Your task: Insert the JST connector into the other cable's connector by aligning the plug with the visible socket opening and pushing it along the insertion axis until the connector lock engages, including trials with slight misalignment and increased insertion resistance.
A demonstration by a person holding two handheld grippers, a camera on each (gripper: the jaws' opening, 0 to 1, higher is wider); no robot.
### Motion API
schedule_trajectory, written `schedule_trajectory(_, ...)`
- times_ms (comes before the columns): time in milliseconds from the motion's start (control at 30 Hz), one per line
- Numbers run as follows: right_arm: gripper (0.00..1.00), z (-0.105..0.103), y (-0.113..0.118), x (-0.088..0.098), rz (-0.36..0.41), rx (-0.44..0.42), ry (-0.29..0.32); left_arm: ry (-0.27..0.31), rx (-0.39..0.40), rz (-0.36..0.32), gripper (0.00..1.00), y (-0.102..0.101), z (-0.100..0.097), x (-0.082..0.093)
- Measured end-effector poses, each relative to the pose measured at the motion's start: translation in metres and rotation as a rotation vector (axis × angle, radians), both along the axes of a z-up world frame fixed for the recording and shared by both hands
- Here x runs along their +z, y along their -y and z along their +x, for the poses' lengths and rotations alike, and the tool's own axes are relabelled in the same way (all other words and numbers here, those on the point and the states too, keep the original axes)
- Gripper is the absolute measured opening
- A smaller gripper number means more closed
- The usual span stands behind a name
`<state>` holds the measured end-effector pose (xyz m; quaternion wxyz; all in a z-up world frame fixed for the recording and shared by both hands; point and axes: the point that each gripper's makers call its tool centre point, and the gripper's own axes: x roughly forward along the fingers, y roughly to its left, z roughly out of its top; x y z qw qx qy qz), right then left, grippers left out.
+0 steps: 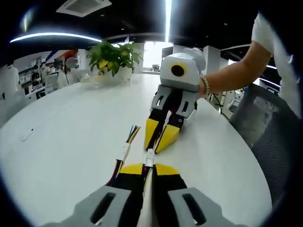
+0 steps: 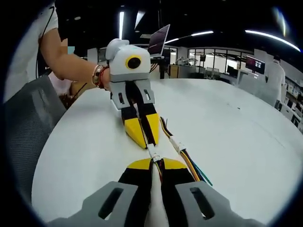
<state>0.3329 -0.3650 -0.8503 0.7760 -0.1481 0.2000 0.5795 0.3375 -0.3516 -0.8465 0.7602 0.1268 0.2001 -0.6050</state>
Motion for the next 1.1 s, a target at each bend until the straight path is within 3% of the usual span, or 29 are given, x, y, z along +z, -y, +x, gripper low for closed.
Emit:
schedule_trajectory(767, 0.08, -0.001, 0.001, 0.001, 0.004, -0.004, -0.009, -0.006, 0.006, 0.010, 0.03, 0.000, -0.001, 0.001)
schedule_trajectory(1100, 0.11, 0.000, 0.001, 0.011, 0.000, -0.007, 0.003, 0.004, 0.028, -0.031, 0.08, 0.000, 0.002, 0.016)
